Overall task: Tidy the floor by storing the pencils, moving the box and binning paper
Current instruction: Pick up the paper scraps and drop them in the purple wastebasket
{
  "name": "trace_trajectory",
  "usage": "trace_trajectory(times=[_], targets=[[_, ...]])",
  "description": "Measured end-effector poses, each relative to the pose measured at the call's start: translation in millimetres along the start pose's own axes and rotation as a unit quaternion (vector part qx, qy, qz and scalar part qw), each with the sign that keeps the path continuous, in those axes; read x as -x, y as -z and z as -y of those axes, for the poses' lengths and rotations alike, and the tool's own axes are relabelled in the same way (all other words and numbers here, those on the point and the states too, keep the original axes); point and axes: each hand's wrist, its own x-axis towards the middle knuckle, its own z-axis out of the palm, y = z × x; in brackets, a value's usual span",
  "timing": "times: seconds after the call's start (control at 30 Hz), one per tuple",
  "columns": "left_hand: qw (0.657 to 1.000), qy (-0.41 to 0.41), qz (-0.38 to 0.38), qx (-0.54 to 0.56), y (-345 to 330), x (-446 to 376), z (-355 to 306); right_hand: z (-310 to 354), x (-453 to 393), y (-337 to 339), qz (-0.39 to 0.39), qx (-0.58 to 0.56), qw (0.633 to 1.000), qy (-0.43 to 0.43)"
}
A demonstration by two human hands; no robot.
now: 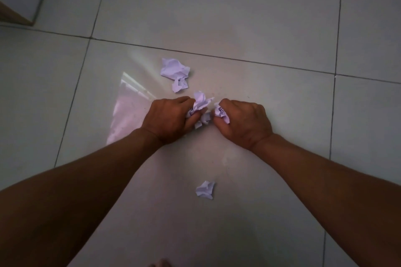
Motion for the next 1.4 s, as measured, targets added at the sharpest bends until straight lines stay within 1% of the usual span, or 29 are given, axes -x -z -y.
trace_trajectory(times=[0.13,0.27,0.37,0.5,0.6,0.7,0.87,0.97,1.1,1.17,1.27,1.4], targets=[[1.000,0.016,-0.016,0.009,12.2,-12.6,-2.1,4.6,7.3,12.2,0.004,-0.018,1.000,-0.025],[0.998,0.054,-0.004,0.024,40.8,-18.9,-16.1,16.1,13.7,49.3,0.012,-0.017,0.994,-0.110],[0.997,0.075,0.010,0.027,71.0,-20.5,-32.1,31.7,14.6,84.2,0.014,-0.014,0.989,-0.150],[0.993,0.098,0.044,0.058,135.6,-34.2,-67.2,66.7,11.1,151.8,0.006,-0.030,0.982,-0.186],[0.991,0.086,0.069,0.072,192.6,-50.1,-95.0,91.2,7.7,212.1,-0.005,-0.023,0.977,-0.213],[0.992,0.062,0.077,0.085,256.2,-66.9,-125.0,113.7,4.5,280.7,-0.019,-0.018,0.970,-0.240],[0.991,0.000,0.093,0.093,379.8,-107.0,-202.1,150.3,-0.6,420.3,-0.070,-0.012,0.952,-0.299],[0.989,-0.043,0.094,0.104,440.5,-133.3,-253.2,163.3,2.5,500.0,-0.108,0.013,0.936,-0.334],[0.981,-0.121,0.086,0.124,514.0,-172.2,-342.3,173.2,18.3,614.9,-0.185,0.048,0.908,-0.374],[0.976,-0.151,0.065,0.139,542.7,-189.4,-388.9,173.2,31.8,662.9,-0.208,0.054,0.894,-0.394],[0.968,-0.192,0.059,0.151,579.1,-208.7,-468.7,169.0,65.7,736.9,-0.241,0.068,0.867,-0.432],[0.953,-0.251,0.055,0.159,604.8,-213.2,-573.8,159.2,130.7,821.4,-0.289,0.091,0.822,-0.482]])
